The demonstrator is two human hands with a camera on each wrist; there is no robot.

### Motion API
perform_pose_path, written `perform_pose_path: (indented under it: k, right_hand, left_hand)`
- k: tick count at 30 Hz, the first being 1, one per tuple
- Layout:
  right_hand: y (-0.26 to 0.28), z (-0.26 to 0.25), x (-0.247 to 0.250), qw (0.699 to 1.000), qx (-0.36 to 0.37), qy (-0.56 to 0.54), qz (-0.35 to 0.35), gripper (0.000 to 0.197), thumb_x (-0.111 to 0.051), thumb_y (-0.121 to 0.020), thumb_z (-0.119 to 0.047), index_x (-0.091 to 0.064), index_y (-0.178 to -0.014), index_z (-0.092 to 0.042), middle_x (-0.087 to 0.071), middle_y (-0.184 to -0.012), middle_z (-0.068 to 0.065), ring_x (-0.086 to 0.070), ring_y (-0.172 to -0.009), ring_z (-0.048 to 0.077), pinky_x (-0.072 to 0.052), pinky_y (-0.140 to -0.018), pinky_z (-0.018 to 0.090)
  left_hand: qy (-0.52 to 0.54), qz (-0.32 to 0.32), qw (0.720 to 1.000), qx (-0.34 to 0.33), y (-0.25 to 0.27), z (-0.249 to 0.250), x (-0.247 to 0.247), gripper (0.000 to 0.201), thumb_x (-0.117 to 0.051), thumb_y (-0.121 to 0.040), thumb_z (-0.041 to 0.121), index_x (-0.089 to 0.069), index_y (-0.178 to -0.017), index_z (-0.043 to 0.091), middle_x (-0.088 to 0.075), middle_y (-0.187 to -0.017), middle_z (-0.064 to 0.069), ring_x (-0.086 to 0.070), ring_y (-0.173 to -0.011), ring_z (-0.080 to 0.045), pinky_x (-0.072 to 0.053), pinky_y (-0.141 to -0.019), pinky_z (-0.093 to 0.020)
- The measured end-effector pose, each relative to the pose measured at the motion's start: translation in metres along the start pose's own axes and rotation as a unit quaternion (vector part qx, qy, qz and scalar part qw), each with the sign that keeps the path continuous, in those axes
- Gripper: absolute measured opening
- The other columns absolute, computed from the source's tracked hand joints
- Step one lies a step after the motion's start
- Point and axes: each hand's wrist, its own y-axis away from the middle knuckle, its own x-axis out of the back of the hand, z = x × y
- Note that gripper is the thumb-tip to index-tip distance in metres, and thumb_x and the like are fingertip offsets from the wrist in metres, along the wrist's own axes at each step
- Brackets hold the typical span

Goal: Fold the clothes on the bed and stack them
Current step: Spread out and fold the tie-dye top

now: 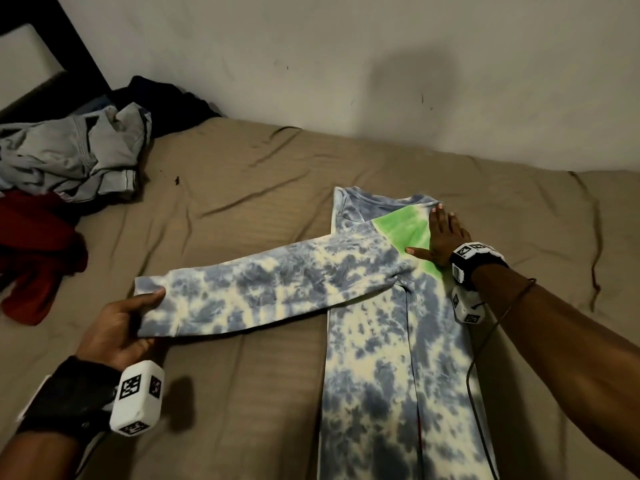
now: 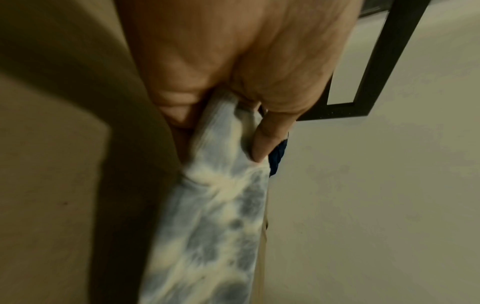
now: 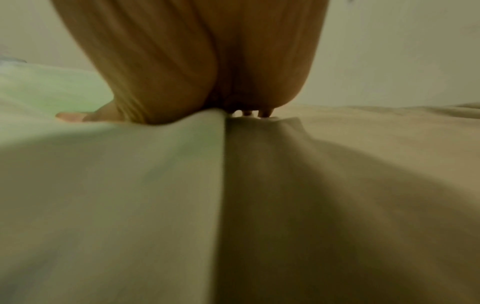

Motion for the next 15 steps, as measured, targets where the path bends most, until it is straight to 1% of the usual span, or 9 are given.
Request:
perform_pose_path:
  k: [2,4,5,7,9,11,13,14,15]
  right_hand:
    - [-0.001,0.001,0.001,1.0,0.0,0.008,0.001,0.126,-0.049,-0.079,-0.084,0.02,-0.158,-0.013,0.025,-0.165,0.007,0.01,-0.155,0.033,-0.005,-0.124,0.049]
    - [-0.001,-0.002,0.003,1.0,-0.009,0.018,-0.005,0.126,-0.046,-0.079,-0.086,0.019,-0.158,-0.012,0.023,-0.166,0.009,0.008,-0.155,0.032,-0.005,-0.124,0.048]
    - [0.001,-0.004,0.006,1.0,-0.015,0.022,-0.006,0.125,-0.045,-0.079,-0.086,0.018,-0.158,-0.012,0.021,-0.166,0.01,0.007,-0.155,0.032,-0.005,-0.125,0.049]
    - [0.009,-0.006,0.009,0.999,-0.034,0.017,-0.017,0.118,-0.043,-0.083,-0.083,0.014,-0.159,-0.014,0.019,-0.166,0.012,0.007,-0.155,0.033,-0.006,-0.124,0.051]
    - [0.035,-0.007,0.013,0.999,-0.031,0.003,-0.023,0.107,-0.039,-0.089,-0.079,0.007,-0.161,-0.016,0.016,-0.167,0.014,0.007,-0.155,0.034,-0.007,-0.123,0.052]
    - [0.076,-0.006,0.016,1.0,-0.006,-0.014,-0.002,0.096,-0.038,-0.094,-0.073,-0.001,-0.161,-0.015,0.009,-0.168,0.014,0.004,-0.155,0.034,-0.011,-0.123,0.051]
    - [0.132,-0.001,0.014,0.996,0.017,-0.081,0.036,0.092,-0.037,-0.095,-0.071,-0.013,-0.16,-0.011,-0.005,-0.168,0.016,-0.008,-0.154,0.034,-0.017,-0.122,0.049]
    - [0.167,-0.002,0.015,0.987,0.026,-0.146,0.055,0.095,-0.033,-0.092,-0.076,-0.022,-0.158,-0.009,-0.017,-0.166,0.018,-0.018,-0.152,0.035,-0.023,-0.121,0.046]
    - [0.206,-0.002,0.014,0.968,0.035,-0.239,0.07,0.097,-0.031,-0.089,-0.081,-0.031,-0.155,-0.009,-0.031,-0.161,0.017,-0.031,-0.148,0.034,-0.032,-0.116,0.042]
  left_hand:
    - [-0.026,-0.008,1.0,-0.014,0.0,0.001,-0.007,0.033,-0.051,-0.101,0.018,-0.063,-0.126,0.001,-0.074,-0.112,-0.02,-0.076,-0.089,-0.032,-0.064,-0.066,-0.038]
    - [-0.062,-0.01,0.997,-0.042,0.0,0.002,-0.02,0.037,-0.049,-0.103,0.02,-0.061,-0.132,0.001,-0.068,-0.125,-0.024,-0.07,-0.109,-0.037,-0.062,-0.081,-0.048]
    - [-0.08,-0.016,0.995,-0.057,0.004,0.004,-0.027,0.036,-0.05,-0.104,0.021,-0.063,-0.133,0.004,-0.065,-0.131,-0.024,-0.067,-0.115,-0.038,-0.06,-0.086,-0.05]
    - [-0.106,-0.034,0.988,-0.109,0.015,0.012,-0.045,0.03,-0.051,-0.103,0.02,-0.071,-0.122,0.007,-0.066,-0.129,-0.022,-0.07,-0.111,-0.035,-0.062,-0.084,-0.045]
    - [-0.145,-0.047,0.973,-0.176,0.038,0.023,-0.074,0.029,-0.055,-0.101,0.021,-0.071,-0.121,0.009,-0.068,-0.128,-0.019,-0.071,-0.109,-0.03,-0.062,-0.084,-0.037]
    - [-0.208,-0.101,0.945,-0.233,0.073,0.034,-0.111,0.035,-0.067,-0.092,0.033,-0.073,-0.119,0.011,-0.071,-0.122,-0.018,-0.073,-0.104,-0.026,-0.061,-0.082,-0.032]
    - [-0.299,-0.15,0.896,-0.292,0.116,0.035,-0.15,0.031,-0.074,-0.085,0.041,-0.079,-0.102,0.016,-0.077,-0.103,-0.012,-0.075,-0.088,-0.02,-0.06,-0.075,-0.028]
    - [-0.339,-0.183,0.868,-0.313,0.139,0.03,-0.171,0.021,-0.07,-0.09,0.035,-0.079,-0.098,0.017,-0.078,-0.095,-0.006,-0.073,-0.081,-0.017,-0.059,-0.071,-0.027]
    - [-0.375,-0.228,0.836,-0.33,0.164,0.02,-0.189,0.014,-0.064,-0.097,0.025,-0.077,-0.097,0.019,-0.077,-0.089,-0.001,-0.071,-0.077,-0.015,-0.057,-0.069,-0.026]
